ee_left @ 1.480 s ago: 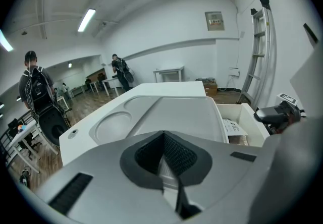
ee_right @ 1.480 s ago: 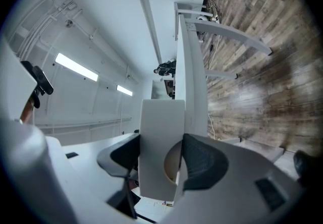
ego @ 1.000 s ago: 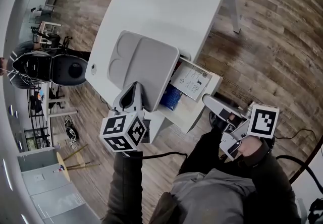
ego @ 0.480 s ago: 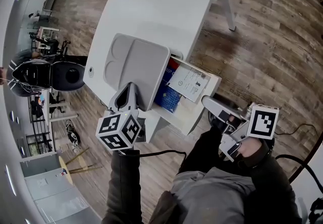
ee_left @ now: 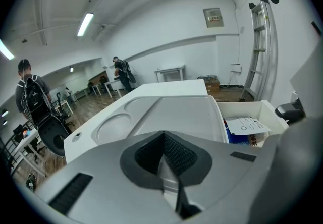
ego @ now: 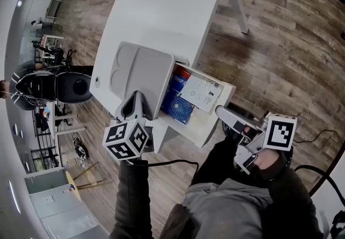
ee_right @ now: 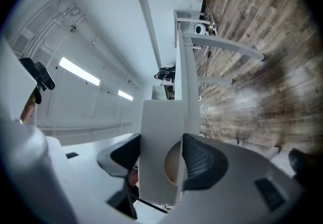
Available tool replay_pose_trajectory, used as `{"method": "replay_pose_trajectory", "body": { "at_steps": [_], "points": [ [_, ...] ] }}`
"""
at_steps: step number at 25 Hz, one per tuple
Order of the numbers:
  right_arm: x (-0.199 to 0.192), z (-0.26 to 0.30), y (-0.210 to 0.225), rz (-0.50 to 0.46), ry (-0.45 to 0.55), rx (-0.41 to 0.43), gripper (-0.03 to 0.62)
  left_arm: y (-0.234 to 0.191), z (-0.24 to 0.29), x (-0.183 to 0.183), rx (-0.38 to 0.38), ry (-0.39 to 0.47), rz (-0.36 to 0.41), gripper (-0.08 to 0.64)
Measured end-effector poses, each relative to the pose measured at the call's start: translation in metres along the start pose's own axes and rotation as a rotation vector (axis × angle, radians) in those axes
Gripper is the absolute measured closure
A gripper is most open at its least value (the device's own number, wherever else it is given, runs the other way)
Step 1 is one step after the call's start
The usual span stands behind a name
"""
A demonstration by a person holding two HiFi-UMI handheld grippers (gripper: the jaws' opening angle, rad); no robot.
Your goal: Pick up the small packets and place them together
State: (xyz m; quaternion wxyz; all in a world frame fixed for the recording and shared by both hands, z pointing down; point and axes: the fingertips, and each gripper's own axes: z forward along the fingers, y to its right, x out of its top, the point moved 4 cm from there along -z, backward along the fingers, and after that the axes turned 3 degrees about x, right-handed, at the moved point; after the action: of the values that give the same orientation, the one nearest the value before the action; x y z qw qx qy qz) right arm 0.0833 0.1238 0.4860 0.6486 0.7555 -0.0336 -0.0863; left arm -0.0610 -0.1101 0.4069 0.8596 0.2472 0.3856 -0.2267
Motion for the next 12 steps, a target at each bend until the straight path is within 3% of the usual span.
{"method": "replay_pose_trajectory", "body": {
  "at_steps": [12],
  "points": [
    [0.0018, -0.0021, -0.0081, 0.008, 0.014, -0.002, 0.327, -0.0071, 0.0015, 0.0084, 0.008, -0.004, 0.007, 0.560]
  ]
}}
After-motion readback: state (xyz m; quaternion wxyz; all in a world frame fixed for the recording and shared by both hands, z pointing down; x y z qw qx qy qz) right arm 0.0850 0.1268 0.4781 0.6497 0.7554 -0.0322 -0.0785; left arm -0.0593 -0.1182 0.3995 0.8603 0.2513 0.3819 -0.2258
